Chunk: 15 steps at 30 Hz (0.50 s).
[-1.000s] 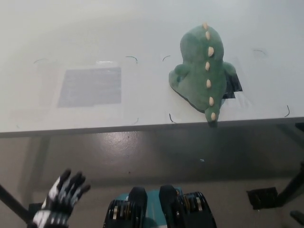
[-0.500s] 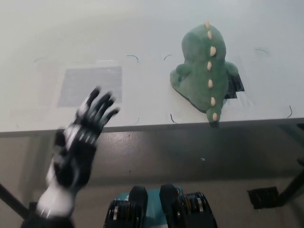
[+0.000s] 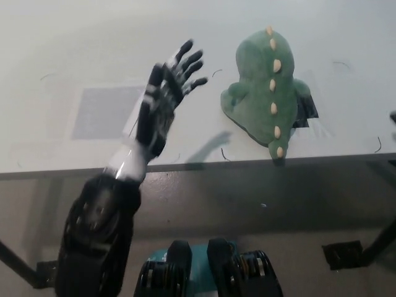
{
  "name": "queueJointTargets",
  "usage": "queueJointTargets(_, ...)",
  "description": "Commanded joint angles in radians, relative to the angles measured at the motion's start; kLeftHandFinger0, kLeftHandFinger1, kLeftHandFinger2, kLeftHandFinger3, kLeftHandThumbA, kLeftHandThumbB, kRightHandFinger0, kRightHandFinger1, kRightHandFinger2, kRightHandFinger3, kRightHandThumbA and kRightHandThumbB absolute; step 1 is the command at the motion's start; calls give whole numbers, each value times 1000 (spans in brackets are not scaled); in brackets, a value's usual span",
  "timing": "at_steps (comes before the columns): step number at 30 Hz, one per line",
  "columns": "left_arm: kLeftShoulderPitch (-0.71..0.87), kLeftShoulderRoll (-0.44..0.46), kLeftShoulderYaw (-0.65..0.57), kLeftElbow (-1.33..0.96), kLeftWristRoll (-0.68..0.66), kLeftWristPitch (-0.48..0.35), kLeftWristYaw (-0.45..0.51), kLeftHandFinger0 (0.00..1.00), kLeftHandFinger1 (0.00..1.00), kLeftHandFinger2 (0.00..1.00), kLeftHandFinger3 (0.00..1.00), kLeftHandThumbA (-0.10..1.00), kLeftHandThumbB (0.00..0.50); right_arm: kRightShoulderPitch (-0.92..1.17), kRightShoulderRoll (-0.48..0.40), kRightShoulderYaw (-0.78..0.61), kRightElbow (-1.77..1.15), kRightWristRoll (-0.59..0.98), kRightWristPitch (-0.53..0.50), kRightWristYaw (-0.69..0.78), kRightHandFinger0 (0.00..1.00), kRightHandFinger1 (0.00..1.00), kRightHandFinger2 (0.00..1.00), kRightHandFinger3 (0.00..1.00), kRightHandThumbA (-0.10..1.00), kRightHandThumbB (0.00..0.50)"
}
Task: Use both hands to pick up a dinasour on the right side and move it to the left side
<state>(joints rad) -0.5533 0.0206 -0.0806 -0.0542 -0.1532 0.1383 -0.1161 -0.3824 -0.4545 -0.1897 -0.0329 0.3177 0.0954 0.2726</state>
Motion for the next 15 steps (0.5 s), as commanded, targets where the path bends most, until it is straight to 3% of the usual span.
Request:
queueJointTargets(1,-113,-26,17,86,-13,-1,0,925,1000,1000,1000,1000,468,-96,-16,7,75,-39,-17,-15,1000,1000,1000,1000,831,138)
queueJointTargets(2,-121,-28,19,102,-15,-6,-3,933,1000,1000,1000,1000,479,-101,-13,10,84,-43,-19,-13,1000,1000,1000,1000,856,143)
queueJointTargets(3,-140,-29,21,141,-15,-22,-10,968,1000,1000,1000,1000,467,-113,-7,16,101,-42,-24,-7,1000,1000,1000,1000,895,124)
queueJointTargets(6,-177,-27,16,226,0,-61,-24,993,1000,1000,1000,1000,437,-128,7,24,141,-41,-39,2,1000,1000,1000,1000,960,135)
queueJointTargets(9,-208,-22,11,273,18,-38,-20,1000,1000,1000,1000,1000,458,-150,13,37,185,-46,-60,15,1000,1000,1000,1000,1000,156)
queueJointTargets(11,-234,-24,-1,325,51,-55,-5,1000,1000,1000,1000,1000,375,-177,18,45,249,-38,-67,33,1000,1000,1000,1000,1000,171)
queueJointTargets(14,-255,-30,1,369,62,-83,3,1000,1000,1000,1000,1000,378,-192,17,51,284,-38,-84,42,1000,1000,1000,1000,1000,168)
queueJointTargets(15,-282,-43,5,424,70,-82,22,1000,1000,1000,1000,1000,333,-228,16,65,343,-44,-91,56,1000,1000,1000,1000,1000,189)
